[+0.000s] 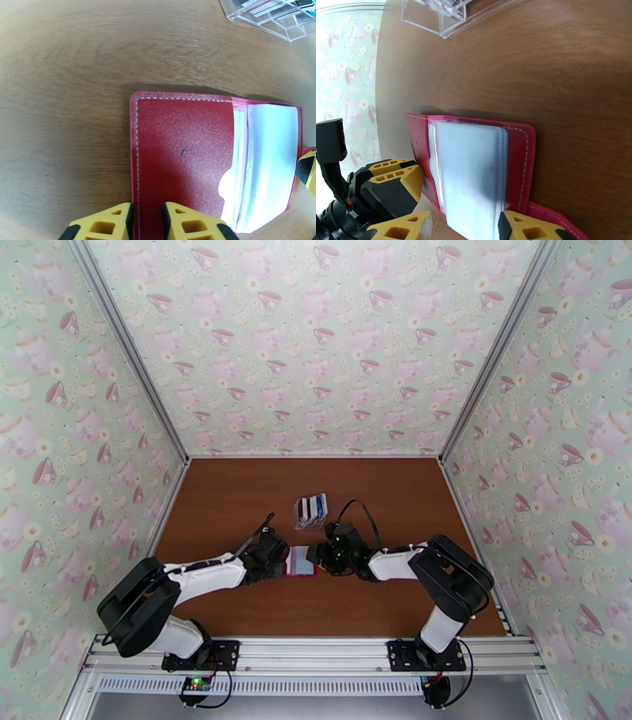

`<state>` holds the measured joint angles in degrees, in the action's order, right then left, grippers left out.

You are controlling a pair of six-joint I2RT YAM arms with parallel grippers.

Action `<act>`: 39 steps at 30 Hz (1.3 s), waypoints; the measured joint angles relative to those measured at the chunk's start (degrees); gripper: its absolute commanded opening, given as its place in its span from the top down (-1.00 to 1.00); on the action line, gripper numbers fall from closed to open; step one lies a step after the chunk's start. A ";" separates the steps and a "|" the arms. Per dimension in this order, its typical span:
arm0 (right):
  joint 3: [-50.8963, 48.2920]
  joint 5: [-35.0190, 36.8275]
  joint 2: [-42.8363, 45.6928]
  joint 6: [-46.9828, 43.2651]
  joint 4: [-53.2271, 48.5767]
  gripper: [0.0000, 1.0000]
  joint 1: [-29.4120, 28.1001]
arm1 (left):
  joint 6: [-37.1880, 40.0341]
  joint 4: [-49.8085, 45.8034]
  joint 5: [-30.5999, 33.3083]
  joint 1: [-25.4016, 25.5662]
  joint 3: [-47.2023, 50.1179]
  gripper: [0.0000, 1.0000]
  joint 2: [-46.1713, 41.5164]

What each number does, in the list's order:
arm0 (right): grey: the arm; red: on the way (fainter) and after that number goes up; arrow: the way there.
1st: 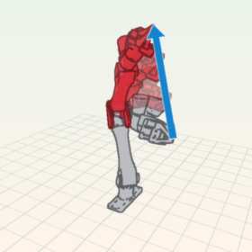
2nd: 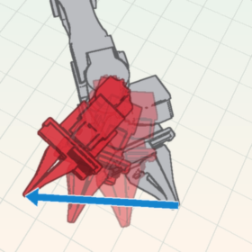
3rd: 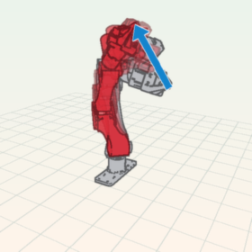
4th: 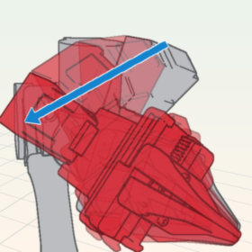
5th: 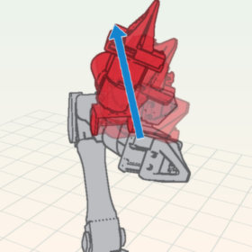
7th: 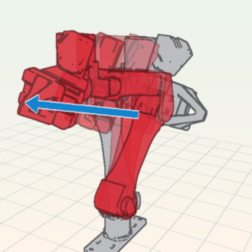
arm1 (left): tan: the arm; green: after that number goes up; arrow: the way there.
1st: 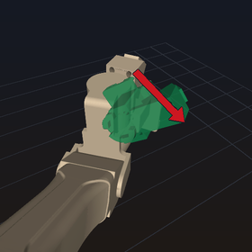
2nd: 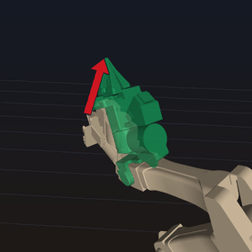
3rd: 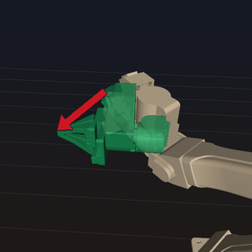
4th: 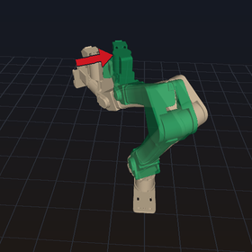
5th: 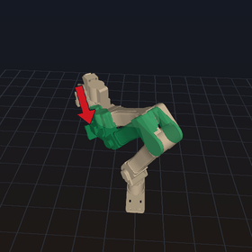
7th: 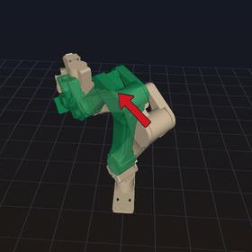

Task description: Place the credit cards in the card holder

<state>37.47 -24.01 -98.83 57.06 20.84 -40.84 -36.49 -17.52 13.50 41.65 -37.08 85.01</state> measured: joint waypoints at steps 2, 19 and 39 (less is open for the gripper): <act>0.00 0.00 0.04 0.02 0.00 -0.01 0.00 | -0.15 0.13 0.00 0.00 0.04 0.46 -0.02; 0.00 -0.02 2.40 0.09 -0.28 -0.01 0.00 | -0.85 0.42 -0.63 0.00 0.31 0.45 -0.24; 0.00 -0.17 0.13 0.09 -0.02 0.00 -0.02 | -1.07 0.09 -1.73 0.00 0.63 0.43 -0.92</act>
<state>37.47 -24.18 -98.70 57.14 20.82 -40.86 -37.56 -17.43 11.77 41.65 -36.45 84.09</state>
